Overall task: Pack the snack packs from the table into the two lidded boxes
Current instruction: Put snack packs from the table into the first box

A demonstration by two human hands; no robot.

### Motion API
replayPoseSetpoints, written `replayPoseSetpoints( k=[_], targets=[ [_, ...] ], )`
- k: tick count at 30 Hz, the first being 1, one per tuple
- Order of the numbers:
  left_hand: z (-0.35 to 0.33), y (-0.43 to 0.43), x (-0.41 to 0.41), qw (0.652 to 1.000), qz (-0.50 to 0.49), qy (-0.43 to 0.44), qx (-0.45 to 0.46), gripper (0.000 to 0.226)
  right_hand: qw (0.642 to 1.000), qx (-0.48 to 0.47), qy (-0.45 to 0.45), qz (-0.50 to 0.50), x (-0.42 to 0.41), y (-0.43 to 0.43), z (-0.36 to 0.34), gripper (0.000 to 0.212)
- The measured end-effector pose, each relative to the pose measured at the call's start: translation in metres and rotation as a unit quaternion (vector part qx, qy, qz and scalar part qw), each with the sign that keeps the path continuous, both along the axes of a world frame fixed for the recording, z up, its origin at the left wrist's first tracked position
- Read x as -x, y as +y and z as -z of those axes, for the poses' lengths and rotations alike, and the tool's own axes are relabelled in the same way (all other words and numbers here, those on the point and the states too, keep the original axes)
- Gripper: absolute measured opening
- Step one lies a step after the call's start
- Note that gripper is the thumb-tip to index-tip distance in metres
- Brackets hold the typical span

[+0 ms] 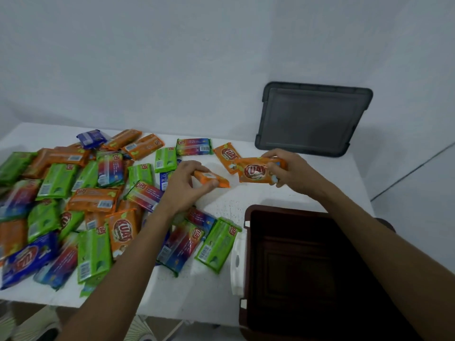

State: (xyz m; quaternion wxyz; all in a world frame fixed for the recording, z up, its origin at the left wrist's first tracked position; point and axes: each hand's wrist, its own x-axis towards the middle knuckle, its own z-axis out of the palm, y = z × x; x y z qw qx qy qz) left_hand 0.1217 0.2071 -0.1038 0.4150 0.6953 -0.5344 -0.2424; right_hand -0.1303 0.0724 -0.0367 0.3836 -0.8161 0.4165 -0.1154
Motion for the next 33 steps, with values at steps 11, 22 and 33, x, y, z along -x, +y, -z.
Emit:
replayPoseSetpoints(
  k=[11, 22, 33],
  targets=[
    [-0.048, 0.012, 0.057, 0.980, -0.029, 0.188, 0.051, 0.072, 0.965, -0.098, -0.236, 0.062, 0.092, 0.082, -0.050, 0.029],
    [-0.037, 0.036, 0.092, 0.986, 0.087, 0.142, 0.009, 0.025, 0.961, -0.211, -0.174, 0.038, 0.128, 0.118, 0.006, 0.024],
    [-0.034, 0.043, 0.091, 0.992, 0.075, 0.088, 0.050, 0.031, 0.966, -0.217, -0.127, 0.058, 0.110, 0.114, 0.048, 0.025]
  ],
)
